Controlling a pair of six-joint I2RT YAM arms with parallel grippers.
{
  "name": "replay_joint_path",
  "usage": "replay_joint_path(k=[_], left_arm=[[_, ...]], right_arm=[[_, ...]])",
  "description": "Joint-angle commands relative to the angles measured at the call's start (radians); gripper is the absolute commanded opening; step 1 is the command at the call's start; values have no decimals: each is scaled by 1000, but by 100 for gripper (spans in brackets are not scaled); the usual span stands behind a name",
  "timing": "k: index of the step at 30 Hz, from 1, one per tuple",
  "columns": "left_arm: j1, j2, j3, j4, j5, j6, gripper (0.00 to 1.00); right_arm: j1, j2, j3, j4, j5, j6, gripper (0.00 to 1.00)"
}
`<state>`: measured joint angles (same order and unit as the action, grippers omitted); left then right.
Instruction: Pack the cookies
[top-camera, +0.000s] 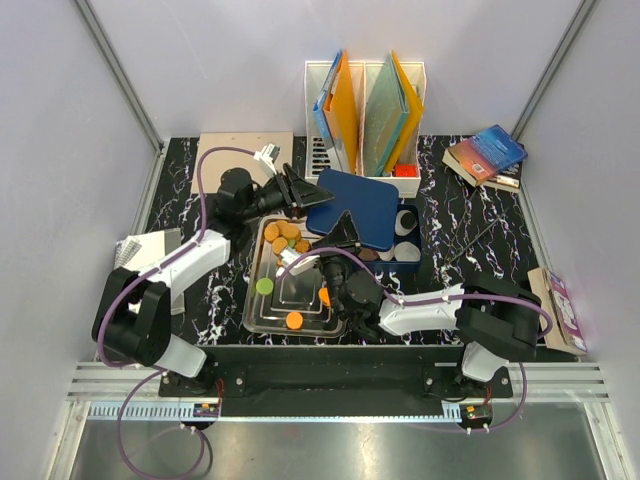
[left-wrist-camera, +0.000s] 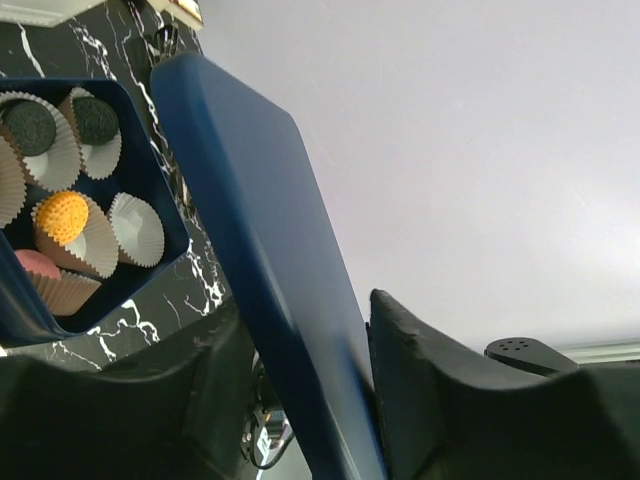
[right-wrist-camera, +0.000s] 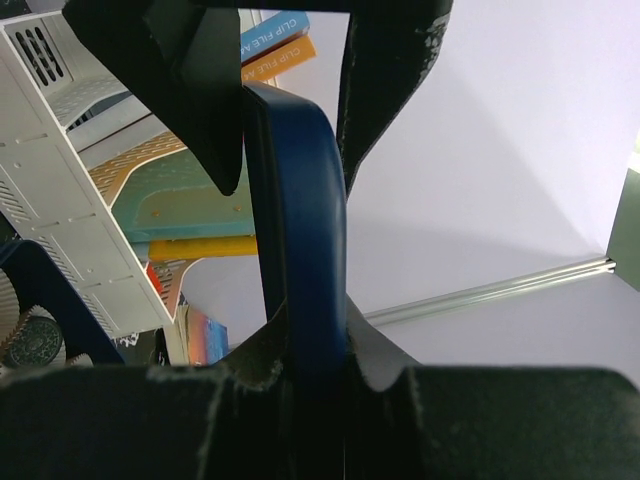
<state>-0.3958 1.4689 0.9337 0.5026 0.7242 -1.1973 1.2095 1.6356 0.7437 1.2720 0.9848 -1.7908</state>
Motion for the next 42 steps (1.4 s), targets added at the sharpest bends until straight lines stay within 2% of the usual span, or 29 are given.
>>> replay_joint_path(k=[1, 2, 10, 13, 16, 24, 29, 34, 42], left_arm=[[-5, 2, 27, 22, 27, 28, 46], [-6, 2, 22, 24, 30, 30, 40], [-8, 16, 22, 24, 52, 42, 26], [-8, 16, 24, 24, 58, 48, 17], [-8, 18, 27, 28, 63, 48, 12], [-8, 24, 30, 68, 66, 28, 7], [-8, 37, 47, 94, 64, 12, 0], [-6, 48, 66, 102, 55, 4, 0], [31, 93, 132, 137, 27, -28, 0]], right_arm=[[13, -45, 3, 290, 2, 7, 0], [13, -46, 3, 290, 3, 5, 0], [16, -43, 14, 288, 5, -7, 0], [18, -48, 16, 288, 6, -12, 2], [18, -56, 17, 290, 12, -15, 11], [19, -80, 17, 288, 37, -32, 50], [21, -106, 16, 288, 54, -47, 60], [27, -141, 10, 288, 77, -58, 67], [44, -204, -38, 288, 149, -94, 70]])
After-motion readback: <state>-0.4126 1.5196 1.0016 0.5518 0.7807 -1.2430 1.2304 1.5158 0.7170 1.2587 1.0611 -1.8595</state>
